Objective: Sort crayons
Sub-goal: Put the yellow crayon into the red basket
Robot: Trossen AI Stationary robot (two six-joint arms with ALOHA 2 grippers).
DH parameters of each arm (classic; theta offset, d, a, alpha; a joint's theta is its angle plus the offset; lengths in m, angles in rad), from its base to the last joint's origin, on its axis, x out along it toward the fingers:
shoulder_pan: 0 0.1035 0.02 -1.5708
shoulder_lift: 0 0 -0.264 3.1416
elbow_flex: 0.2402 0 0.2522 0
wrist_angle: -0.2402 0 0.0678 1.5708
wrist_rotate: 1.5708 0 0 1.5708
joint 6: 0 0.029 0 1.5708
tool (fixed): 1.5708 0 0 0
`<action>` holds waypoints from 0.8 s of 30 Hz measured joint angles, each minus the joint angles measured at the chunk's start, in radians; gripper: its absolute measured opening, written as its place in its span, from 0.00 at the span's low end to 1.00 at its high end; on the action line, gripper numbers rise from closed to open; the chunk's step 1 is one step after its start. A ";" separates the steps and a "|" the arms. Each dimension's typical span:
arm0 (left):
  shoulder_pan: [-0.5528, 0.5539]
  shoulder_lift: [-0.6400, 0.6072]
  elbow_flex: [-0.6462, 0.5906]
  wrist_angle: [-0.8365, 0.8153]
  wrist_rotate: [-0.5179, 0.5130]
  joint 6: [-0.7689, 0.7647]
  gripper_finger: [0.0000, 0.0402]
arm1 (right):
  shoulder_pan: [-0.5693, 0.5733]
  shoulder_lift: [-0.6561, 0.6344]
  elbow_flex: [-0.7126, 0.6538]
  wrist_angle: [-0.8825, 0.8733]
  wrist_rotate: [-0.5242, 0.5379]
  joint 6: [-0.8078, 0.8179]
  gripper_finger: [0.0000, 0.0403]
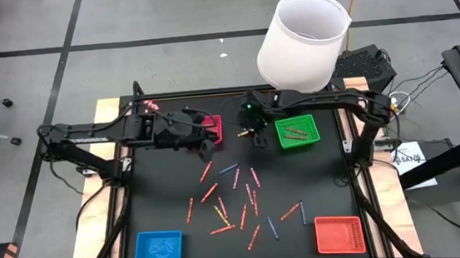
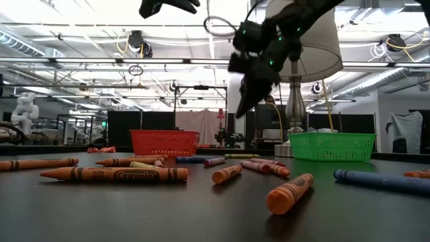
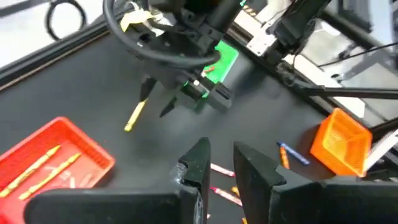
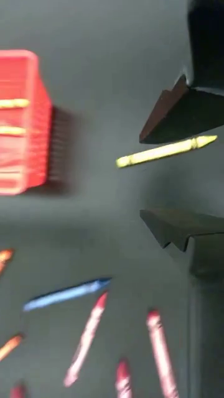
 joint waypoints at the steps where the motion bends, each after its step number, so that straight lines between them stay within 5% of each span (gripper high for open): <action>1: 0.000 0.000 0.000 -0.014 -0.010 0.001 0.18 | -0.007 0.014 0.000 -0.002 0.000 -0.024 0.41; 24: 0.021 0.000 0.000 -0.049 -0.062 0.160 0.18 | -0.061 0.231 0.004 0.044 0.002 -0.138 0.37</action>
